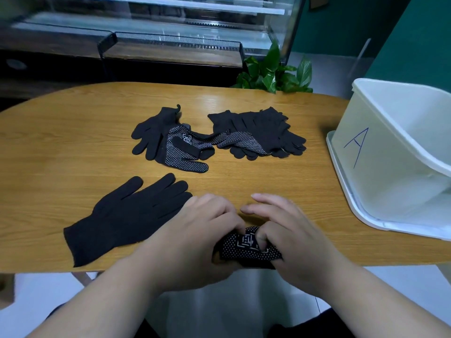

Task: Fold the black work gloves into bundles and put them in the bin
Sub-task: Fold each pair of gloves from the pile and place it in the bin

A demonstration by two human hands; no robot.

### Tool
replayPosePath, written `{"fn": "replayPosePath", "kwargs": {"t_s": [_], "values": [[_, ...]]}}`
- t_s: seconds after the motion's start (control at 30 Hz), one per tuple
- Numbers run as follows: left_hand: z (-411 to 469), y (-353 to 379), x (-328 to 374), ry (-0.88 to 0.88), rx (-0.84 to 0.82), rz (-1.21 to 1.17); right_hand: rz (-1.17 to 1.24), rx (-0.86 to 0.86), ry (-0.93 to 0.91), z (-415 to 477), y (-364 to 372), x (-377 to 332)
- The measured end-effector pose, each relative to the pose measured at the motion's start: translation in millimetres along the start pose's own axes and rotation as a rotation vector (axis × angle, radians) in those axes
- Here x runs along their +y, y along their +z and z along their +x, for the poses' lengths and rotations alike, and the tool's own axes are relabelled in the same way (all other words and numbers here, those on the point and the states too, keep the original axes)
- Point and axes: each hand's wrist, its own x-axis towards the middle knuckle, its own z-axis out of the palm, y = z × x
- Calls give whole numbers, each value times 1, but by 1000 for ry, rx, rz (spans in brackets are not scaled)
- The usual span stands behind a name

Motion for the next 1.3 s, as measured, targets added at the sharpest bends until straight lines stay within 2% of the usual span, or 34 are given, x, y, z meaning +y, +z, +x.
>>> {"fn": "replayPosePath", "kwargs": {"t_s": [0.13,0.27,0.43,0.67,0.8,1.03,1.3], "values": [[1,0,-5,-16,68,-74,31,10,37,-1,2,3],[3,3,-12,-10,84,-50,26,41,26,-1,2,1],[4,5,-18,-17,70,4,18,58,-9,1,5,1],[3,3,-21,-32,30,-91,-11,83,-68,3,7,-2],[1,3,-22,-60,27,-142,26,66,63,8,11,-8],[5,6,-23,-121,80,-164,256,32,249,10,11,-7],[5,5,-24,-133,72,-180,289,-73,176,-3,-10,-5]]}}
